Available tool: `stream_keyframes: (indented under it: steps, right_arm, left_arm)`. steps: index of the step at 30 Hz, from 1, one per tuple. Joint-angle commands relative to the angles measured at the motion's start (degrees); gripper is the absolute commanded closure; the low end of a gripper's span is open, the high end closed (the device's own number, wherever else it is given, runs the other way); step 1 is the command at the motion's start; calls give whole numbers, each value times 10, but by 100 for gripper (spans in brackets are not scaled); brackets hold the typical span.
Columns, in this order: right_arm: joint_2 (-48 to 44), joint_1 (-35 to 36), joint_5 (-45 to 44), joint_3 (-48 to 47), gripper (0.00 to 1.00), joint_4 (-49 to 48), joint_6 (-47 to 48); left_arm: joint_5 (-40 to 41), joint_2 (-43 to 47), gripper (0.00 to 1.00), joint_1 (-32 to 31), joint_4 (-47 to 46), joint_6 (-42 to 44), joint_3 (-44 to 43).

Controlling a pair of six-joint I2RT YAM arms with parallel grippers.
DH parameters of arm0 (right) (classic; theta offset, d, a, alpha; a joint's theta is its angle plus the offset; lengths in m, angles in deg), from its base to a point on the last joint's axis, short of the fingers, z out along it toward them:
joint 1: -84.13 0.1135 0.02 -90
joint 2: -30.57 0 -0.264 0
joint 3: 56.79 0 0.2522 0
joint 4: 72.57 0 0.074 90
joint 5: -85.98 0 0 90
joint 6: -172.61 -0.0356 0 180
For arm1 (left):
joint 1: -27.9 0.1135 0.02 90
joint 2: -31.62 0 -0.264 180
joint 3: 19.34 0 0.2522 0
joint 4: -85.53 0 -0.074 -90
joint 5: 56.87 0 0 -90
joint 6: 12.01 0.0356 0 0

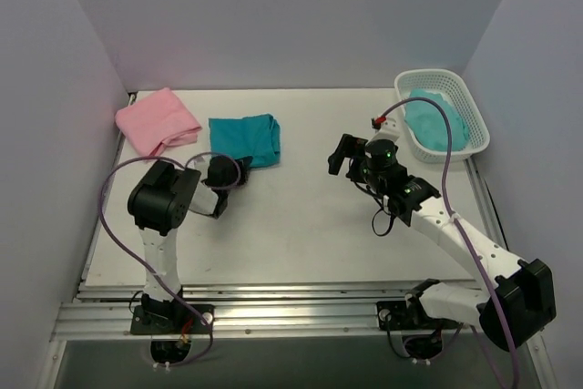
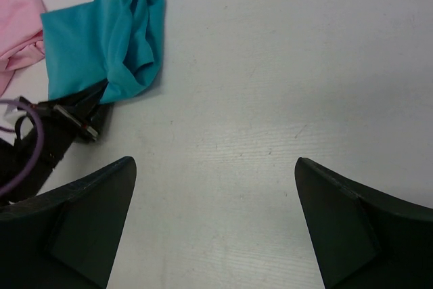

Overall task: Fold and stack the t-shirts
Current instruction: Put the neatly folded tshirt into the corner of the board with the left arm

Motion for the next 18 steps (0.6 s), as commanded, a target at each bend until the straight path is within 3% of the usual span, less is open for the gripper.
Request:
stream_keyframes:
  steps: [1,2,3,5,6,7,9,13,18]
  right_arm:
    - [-13,-4,10,4,0,-14,-5]
    - [-13,-4,23,5,0,-16,-8]
    - [-17,-4,30,6,0,-21,-11]
    - [-21,-3,41,10,0,-24,-19]
    - [-26,-3,52,11,0,-27,-23]
    - [-28,-3,57,12,0,-27,-25]
    - [-41,-1,65,14,0,-27,-29]
    - [-66,0,68,19,0,-22,-31]
    - [-94,1,75,20,0,-7,-26]
  left_arm:
    - [-266,-34,98,80,125,230,-109]
    - [-323,-35,98,89,175,270,-143]
    - [-339,-36,98,97,270,305,-201]
    - [-354,-28,98,110,374,418,-260]
    - [-333,-22,98,111,479,451,-315]
    - [-315,-10,98,113,525,520,-341]
    - [-247,-4,98,113,678,581,-431]
    - [-204,-33,98,119,834,713,-584]
    - [-109,-116,98,133,1008,796,-761]
